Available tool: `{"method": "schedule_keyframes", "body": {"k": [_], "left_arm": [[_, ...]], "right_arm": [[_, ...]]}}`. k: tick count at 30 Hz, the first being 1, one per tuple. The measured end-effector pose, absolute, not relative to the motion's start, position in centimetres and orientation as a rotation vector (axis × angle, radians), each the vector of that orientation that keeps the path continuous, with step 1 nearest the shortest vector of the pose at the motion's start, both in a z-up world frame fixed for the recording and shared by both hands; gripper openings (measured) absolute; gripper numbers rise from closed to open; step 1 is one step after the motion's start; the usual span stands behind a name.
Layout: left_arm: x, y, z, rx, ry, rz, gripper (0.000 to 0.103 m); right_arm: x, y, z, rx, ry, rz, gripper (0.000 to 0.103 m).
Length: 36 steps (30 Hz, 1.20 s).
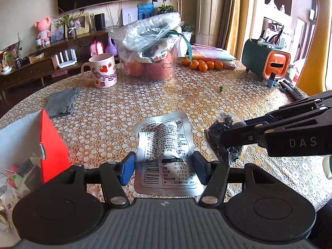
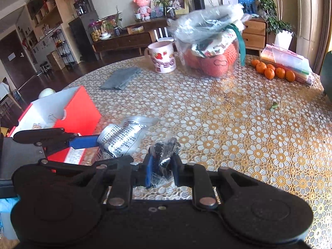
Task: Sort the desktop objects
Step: 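Lift and carry the silver packet and black item in both grippers to the box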
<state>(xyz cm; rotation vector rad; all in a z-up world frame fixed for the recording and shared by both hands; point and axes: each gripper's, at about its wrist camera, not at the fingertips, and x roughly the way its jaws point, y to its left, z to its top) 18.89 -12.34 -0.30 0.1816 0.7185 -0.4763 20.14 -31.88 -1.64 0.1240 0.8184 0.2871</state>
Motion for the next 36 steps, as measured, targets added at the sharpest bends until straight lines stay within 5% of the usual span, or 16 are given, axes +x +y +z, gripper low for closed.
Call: {"method": "schedule_keyframes", "body": {"k": [20,36], "left_arm": [[13.1,0.1,6.0,0.149,0.639,-0.348,0.058],[15.3,11.5,5.5,0.156,0.644,-0.159,0.058]], "right_arm": [[16.2,-21.8,5.0,0.028,0.714,0.438,0.019],[18.2,-11.8,5.0,-0.058,0.707,0.553,0.019]]}}
